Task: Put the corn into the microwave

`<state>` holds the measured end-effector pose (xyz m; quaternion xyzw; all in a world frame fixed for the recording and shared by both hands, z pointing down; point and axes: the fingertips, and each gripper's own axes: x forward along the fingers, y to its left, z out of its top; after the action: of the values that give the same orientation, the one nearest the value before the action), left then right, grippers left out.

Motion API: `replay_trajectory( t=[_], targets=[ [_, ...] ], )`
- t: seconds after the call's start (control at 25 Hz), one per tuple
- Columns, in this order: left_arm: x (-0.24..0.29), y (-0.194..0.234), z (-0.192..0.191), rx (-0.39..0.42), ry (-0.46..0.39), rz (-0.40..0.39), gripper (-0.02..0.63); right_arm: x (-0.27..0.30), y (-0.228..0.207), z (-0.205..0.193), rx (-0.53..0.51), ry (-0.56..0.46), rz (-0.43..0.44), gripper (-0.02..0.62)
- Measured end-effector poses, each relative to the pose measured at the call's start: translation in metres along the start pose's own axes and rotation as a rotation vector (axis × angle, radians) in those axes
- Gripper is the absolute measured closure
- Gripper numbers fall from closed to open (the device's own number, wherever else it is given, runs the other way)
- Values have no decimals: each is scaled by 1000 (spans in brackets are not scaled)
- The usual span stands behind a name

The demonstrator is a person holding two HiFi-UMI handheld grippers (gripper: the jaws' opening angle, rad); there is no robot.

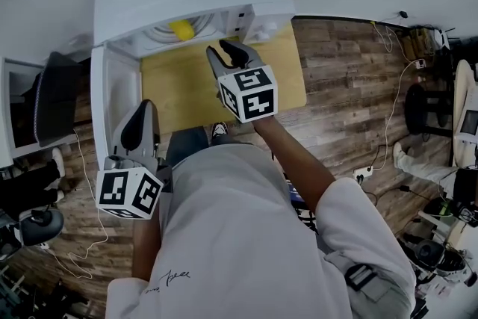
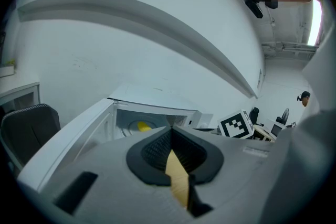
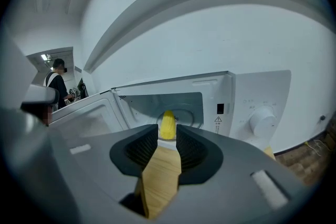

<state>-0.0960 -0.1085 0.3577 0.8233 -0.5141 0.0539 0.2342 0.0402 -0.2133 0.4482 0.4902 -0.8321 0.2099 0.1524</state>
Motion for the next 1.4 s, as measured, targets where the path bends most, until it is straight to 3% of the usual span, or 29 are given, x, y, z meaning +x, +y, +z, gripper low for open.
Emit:
replay_trajectory(
  t=[0.64, 1.4],
  targets=[
    [-7, -2, -13, -9, 16, 7, 617, -35, 1, -17, 75, 30, 38, 508],
    [-13, 3, -20, -21, 19, 40, 617, -86, 7, -7, 104, 8, 99, 583]
  ],
)
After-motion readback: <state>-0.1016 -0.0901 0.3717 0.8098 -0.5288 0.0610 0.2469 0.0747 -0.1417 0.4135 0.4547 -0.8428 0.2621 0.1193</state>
